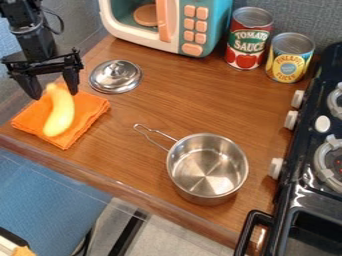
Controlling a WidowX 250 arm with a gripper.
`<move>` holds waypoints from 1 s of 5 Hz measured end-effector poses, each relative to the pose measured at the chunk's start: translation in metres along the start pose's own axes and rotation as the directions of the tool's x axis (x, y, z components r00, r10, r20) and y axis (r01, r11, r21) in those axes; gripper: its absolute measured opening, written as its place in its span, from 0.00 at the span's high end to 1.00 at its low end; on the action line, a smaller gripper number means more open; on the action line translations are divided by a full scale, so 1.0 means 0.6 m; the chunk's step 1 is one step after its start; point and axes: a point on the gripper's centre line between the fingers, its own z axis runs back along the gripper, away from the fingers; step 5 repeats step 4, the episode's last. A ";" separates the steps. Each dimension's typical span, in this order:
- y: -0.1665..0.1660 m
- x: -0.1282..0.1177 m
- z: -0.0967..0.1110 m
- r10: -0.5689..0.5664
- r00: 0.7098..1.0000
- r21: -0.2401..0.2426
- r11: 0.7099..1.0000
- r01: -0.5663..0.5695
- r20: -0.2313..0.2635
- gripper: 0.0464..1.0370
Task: Put the banana on the napkin on the left side of the table
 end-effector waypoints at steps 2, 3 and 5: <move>-0.054 -0.003 0.015 -0.219 0.976 -0.030 0.975 0.219 0.015 0.04; -0.077 -0.007 0.027 -0.288 0.957 -0.002 0.958 0.288 0.028 0.04; -0.089 -0.015 0.027 -0.339 0.941 -0.001 0.941 0.339 0.017 0.04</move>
